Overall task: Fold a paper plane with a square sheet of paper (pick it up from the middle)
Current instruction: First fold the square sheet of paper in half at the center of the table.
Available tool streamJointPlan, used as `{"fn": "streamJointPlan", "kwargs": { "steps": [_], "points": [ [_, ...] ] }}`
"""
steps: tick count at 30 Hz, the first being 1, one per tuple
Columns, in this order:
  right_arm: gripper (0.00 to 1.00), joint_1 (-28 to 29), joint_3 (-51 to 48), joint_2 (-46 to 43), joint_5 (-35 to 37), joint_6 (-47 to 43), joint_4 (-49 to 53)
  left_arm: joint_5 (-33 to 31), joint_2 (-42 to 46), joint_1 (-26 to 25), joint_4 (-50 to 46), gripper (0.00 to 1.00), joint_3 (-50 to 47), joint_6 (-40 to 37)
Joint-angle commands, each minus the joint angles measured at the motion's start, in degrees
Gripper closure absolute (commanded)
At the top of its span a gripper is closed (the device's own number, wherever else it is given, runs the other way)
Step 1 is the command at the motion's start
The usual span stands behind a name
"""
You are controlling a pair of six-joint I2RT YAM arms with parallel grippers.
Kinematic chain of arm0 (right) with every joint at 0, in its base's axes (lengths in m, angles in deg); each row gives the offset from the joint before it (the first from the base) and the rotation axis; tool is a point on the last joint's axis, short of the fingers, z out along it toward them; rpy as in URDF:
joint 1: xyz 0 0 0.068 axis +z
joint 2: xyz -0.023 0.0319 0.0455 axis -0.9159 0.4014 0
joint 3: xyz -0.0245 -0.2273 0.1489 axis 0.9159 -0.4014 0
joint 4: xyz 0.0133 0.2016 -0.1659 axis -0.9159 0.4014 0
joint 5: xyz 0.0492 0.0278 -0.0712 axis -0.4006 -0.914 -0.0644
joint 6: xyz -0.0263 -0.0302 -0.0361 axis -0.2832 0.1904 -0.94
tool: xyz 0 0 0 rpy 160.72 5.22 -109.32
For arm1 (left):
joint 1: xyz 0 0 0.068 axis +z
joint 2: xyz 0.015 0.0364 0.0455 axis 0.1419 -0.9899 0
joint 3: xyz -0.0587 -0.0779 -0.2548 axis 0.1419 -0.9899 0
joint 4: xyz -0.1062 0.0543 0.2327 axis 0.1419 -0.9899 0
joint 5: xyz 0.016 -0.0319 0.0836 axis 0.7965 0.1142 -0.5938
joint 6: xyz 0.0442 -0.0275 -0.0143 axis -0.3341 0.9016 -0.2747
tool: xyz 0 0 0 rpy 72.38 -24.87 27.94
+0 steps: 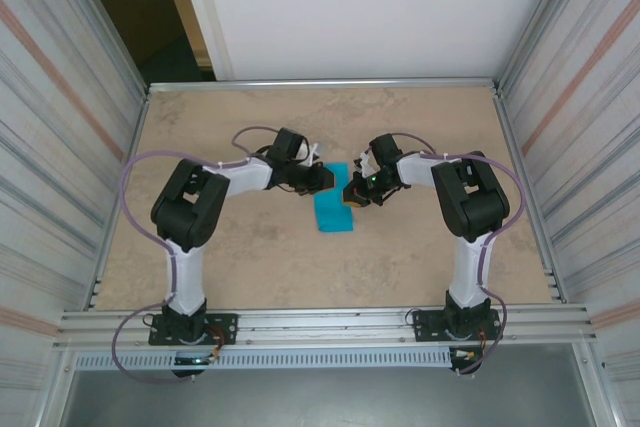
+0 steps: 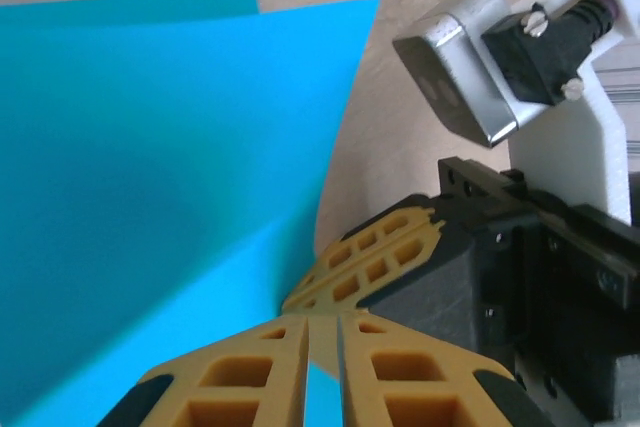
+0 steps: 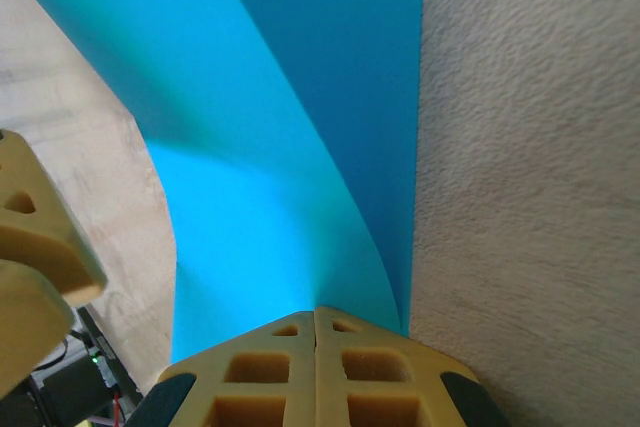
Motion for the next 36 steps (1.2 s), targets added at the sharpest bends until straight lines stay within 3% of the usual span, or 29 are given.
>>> {"fn": "streamJointPlan", "kwargs": {
  "steps": [1, 20, 24, 29, 36],
  "points": [
    [1.0, -0.89, -4.94, 6.5, 16.97, -0.94, 8.58, -1.65, -3.3, 0.88, -1.99, 0.83, 3.06, -0.16],
    [1.0, -1.5, -5.56, 6.29, 17.14, -1.02, 8.31, -5.54, -8.66, 13.02, -10.91, 0.83, 7.61, -5.68],
    [1.0, -1.48, -5.58, 6.24, 17.19, -0.98, 8.31, -4.39, -4.89, 12.23, -12.21, 0.83, 8.7, -6.06],
    [1.0, -1.48, -5.68, 6.35, 17.22, -0.91, 8.32, -4.39, 2.16, 7.45, -8.49, 0.83, 5.3, -3.84],
    [1.0, -1.47, -5.46, 6.66, 17.1, -1.0, 8.36, -3.82, -1.83, 2.72, -5.19, 0.83, 6.17, -0.35]
  ]
}}
